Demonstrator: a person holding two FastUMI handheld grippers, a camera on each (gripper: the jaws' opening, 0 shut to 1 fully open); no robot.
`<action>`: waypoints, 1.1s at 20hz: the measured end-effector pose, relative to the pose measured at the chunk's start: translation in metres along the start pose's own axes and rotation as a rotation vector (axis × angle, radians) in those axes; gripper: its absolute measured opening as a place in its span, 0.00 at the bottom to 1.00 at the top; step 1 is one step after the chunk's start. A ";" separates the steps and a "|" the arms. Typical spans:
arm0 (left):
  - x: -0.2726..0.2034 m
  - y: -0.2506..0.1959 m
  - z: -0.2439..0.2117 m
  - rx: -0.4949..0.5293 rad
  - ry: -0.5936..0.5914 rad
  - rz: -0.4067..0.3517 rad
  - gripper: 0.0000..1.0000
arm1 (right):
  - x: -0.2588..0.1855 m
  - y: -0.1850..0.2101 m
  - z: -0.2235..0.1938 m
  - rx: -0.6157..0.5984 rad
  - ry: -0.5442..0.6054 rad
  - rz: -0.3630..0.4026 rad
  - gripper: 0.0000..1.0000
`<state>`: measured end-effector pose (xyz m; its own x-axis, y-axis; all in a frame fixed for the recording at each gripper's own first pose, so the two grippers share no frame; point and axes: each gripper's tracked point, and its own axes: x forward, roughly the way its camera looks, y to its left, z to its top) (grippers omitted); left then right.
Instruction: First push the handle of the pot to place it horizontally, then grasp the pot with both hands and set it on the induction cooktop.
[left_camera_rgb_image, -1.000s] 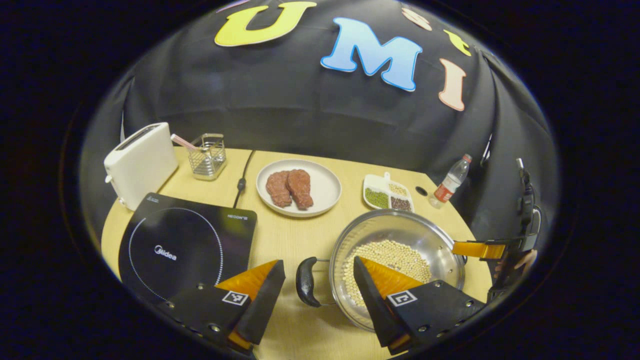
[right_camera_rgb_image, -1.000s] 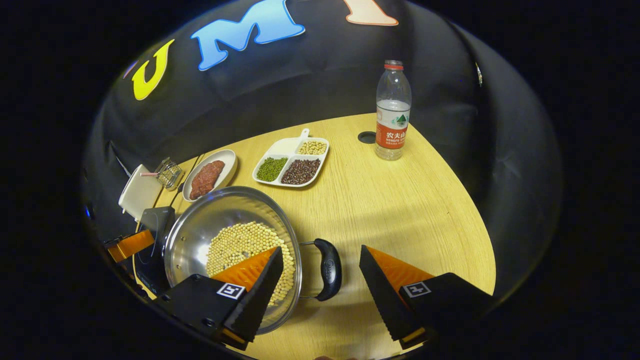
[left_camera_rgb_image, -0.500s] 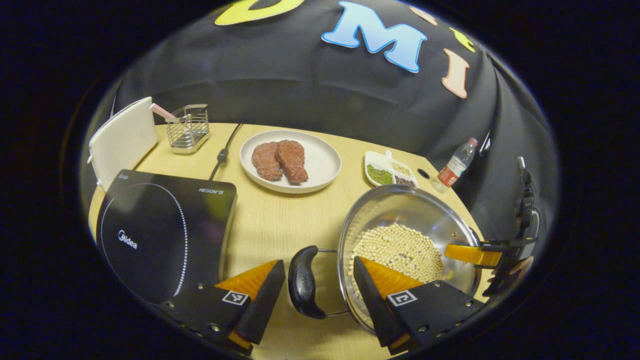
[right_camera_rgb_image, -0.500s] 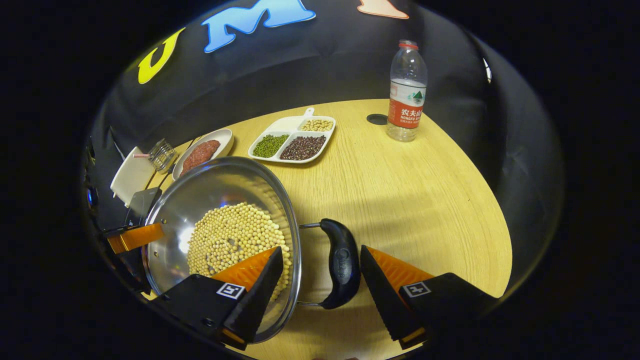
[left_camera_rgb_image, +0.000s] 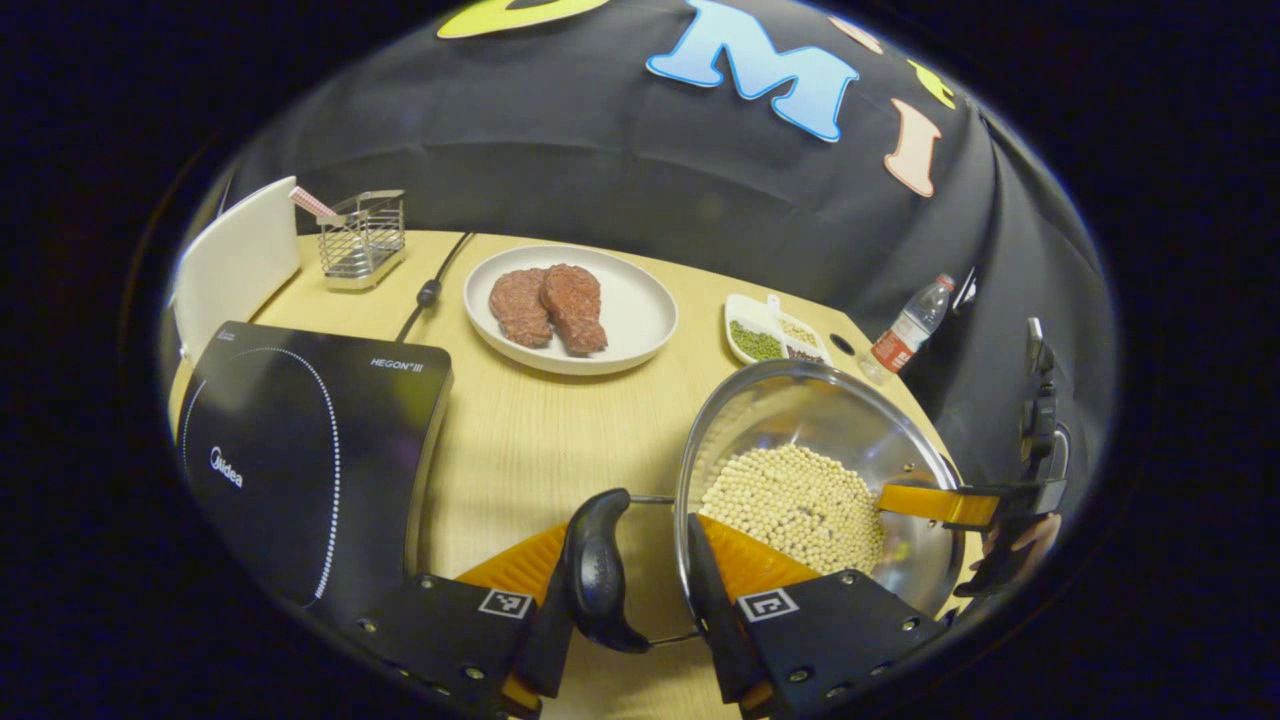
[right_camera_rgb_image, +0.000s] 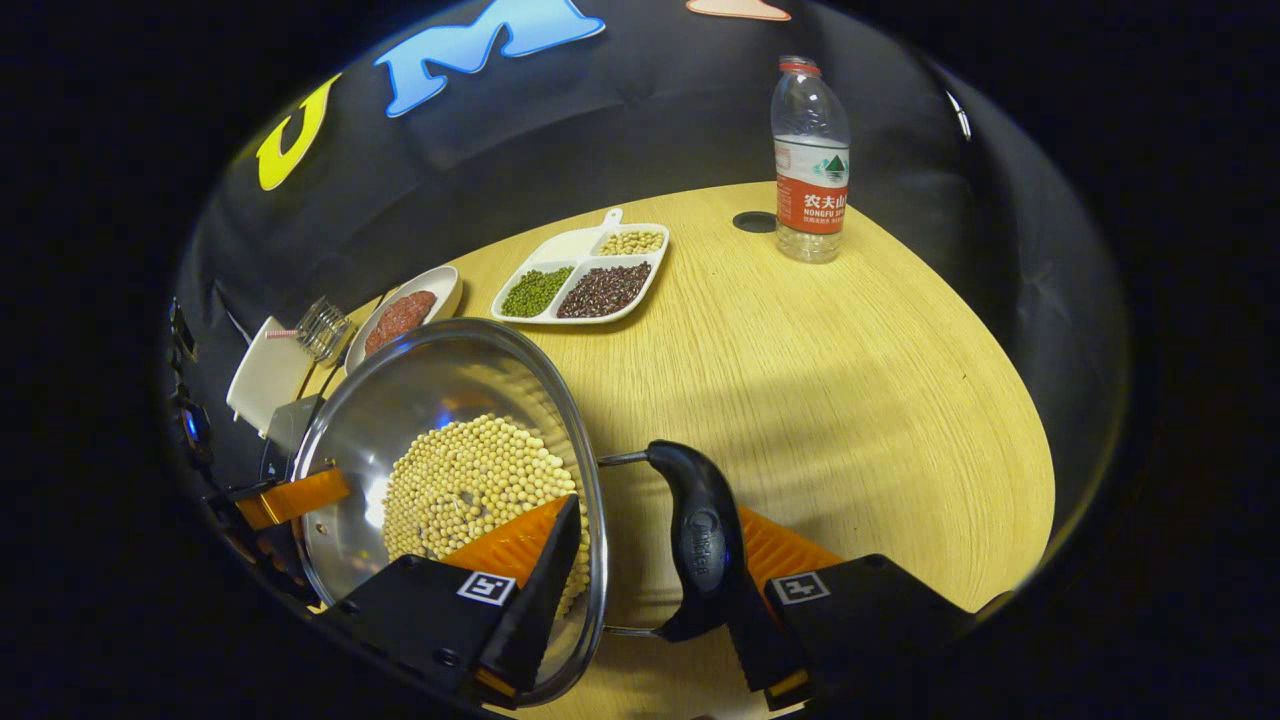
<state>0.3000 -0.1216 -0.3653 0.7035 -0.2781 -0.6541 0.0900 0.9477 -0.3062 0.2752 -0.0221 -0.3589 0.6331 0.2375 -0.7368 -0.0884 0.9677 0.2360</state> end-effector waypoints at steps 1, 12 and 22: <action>0.000 0.000 -0.003 0.003 0.008 0.000 0.59 | -0.001 -0.002 0.000 0.016 -0.003 0.011 0.72; -0.010 0.000 -0.007 0.006 0.031 0.013 0.56 | -0.015 0.003 -0.014 0.035 0.028 0.002 0.56; -0.097 -0.016 -0.020 -0.023 0.033 -0.012 0.53 | -0.096 0.016 -0.037 0.038 0.028 -0.001 0.53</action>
<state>0.2164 -0.1135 -0.3111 0.6786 -0.2952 -0.6726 0.0822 0.9405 -0.3298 0.1845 -0.0259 -0.3078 0.6116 0.2390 -0.7542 -0.0582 0.9643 0.2584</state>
